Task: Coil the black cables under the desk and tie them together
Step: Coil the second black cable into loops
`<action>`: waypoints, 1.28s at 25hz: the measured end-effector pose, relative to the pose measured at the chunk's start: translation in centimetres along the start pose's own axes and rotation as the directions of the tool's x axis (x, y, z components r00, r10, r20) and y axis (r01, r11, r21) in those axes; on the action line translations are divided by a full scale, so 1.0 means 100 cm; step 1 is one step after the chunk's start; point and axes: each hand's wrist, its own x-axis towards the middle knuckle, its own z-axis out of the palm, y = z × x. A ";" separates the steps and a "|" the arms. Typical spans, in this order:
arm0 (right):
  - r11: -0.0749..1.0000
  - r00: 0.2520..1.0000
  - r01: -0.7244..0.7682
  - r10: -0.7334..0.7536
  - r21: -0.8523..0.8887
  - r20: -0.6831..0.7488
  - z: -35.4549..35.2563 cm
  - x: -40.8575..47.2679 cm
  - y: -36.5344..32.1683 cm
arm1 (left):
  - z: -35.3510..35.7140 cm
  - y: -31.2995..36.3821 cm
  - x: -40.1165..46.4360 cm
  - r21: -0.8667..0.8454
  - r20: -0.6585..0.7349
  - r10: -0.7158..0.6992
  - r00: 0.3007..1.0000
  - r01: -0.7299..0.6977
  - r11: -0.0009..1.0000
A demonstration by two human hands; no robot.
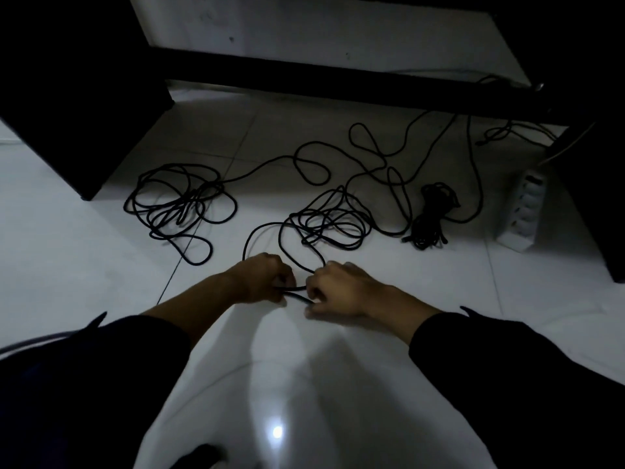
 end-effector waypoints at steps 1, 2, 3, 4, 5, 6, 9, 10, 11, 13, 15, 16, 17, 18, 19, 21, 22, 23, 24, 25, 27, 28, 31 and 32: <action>0.999 1.000 0.001 -0.001 -0.033 0.008 0.005 -0.001 -0.002 | 0.005 0.002 -0.001 0.029 -0.001 0.004 1.000 -0.004 1.000; 0.999 1.000 -0.003 0.003 -0.033 0.003 0.009 -0.003 -0.003 | 0.010 0.005 -0.002 0.026 -0.006 0.007 1.000 -0.007 1.000; 1.000 1.000 -0.013 0.013 -0.011 -0.007 0.009 -0.006 -0.002 | 0.012 0.008 -0.003 0.007 -0.012 0.010 1.000 -0.010 1.000; 0.999 0.999 -0.029 0.029 0.026 -0.018 0.007 -0.009 0.000 | 0.012 0.010 -0.003 -0.015 -0.020 0.006 1.000 -0.007 1.000; 0.997 0.998 -0.044 0.047 0.066 -0.036 0.003 -0.013 0.002 | 0.011 0.013 -0.002 -0.037 -0.034 -0.003 0.999 0.002 0.999; 0.993 0.996 -0.062 0.068 0.100 -0.062 -0.002 -0.016 0.006 | 0.008 0.017 -0.001 -0.065 -0.056 -0.019 0.998 0.015 0.998; 0.981 0.970 -0.090 0.126 0.172 -0.208 -0.020 -0.029 0.019 | -0.005 0.029 0.000 -0.220 -0.128 -0.056 0.990 0.026 0.975; 0.974 0.955 -0.086 0.141 0.210 -0.262 -0.027 -0.034 0.022 | -0.010 0.033 0.001 -0.290 -0.148 -0.073 0.986 0.027 0.957; 0.964 0.937 -0.073 0.154 0.256 -0.315 -0.034 -0.038 0.025 | -0.014 0.036 0.002 -0.350 -0.177 -0.088 0.980 0.021 0.937; 0.938 0.895 -0.051 0.195 0.343 -0.402 -0.051 -0.048 0.029 | -0.026 0.047 0.004 -0.454 -0.244 -0.107 0.964 -0.016 0.891; 0.924 0.851 -0.032 0.226 0.382 -0.474 -0.069 -0.058 0.032 | -0.039 0.059 0.007 -0.615 -0.278 -0.126 0.952 -0.076 0.785; 0.923 0.830 -0.018 0.228 0.384 -0.509 -0.077 -0.063 0.035 | -0.046 0.066 0.007 -0.676 -0.286 -0.128 0.950 -0.106 0.729; 0.922 0.810 0.001 0.226 0.387 -0.541 -0.085 -0.069 0.037 | -0.054 0.073 0.007 -0.715 -0.294 -0.123 0.948 -0.132 0.686; 0.918 0.794 0.015 0.231 0.397 -0.562 -0.092 -0.074 0.039 | -0.060 0.079 0.007 -0.748 -0.294 -0.117 0.949 -0.152 0.647; 0.914 0.778 0.018 0.242 0.405 -0.580 -0.099 -0.080 0.041 | -0.066 0.084 0.008 -0.779 -0.291 -0.106 0.951 -0.171 0.603; 0.916 0.751 0.000 0.264 0.400 -0.606 -0.112 -0.091 0.047 | -0.079 0.094 0.008 -0.782 -0.303 -0.059 0.951 -0.213 0.586; 0.919 0.742 -0.006 0.268 0.394 -0.615 -0.117 -0.097 0.049 | -0.085 0.099 0.008 -0.768 -0.313 -0.028 0.949 -0.236 0.596; 0.920 0.734 -0.007 0.271 0.392 -0.622 -0.122 -0.103 0.052 | -0.091 0.105 0.007 -0.770 -0.317 -0.003 0.949 -0.255 0.584; 0.917 0.724 -0.002 0.276 0.399 -0.632 -0.127 -0.108 0.054 | -0.097 0.110 0.007 -0.788 -0.316 0.008 0.949 -0.267 0.554; 0.912 0.713 0.005 0.284 0.409 -0.641 -0.131 -0.113 0.056 | -0.102 0.116 0.006 -0.819 -0.307 0.011 0.952 -0.271 0.506; 0.904 0.700 0.016 0.294 0.426 -0.651 -0.138 -0.121 0.058 | -0.109 0.124 0.003 -0.863 -0.267 0.000 0.964 -0.239 0.446; 0.903 0.694 0.020 0.296 0.429 -0.656 -0.141 -0.124 0.058 | -0.111 0.126 0.002 -0.861 -0.251 -0.004 0.968 -0.221 0.458; 0.888 0.681 0.037 0.313 0.458 -0.662 -0.150 -0.133 0.060 | -0.118 0.135 0.000 -0.850 -0.246 0.002 0.969 -0.217 0.479; 0.879 0.678 0.050 0.318 0.474 -0.662 -0.152 -0.135 0.061 | -0.122 0.136 0.000 -0.854 -0.257 0.004 0.966 -0.229 0.467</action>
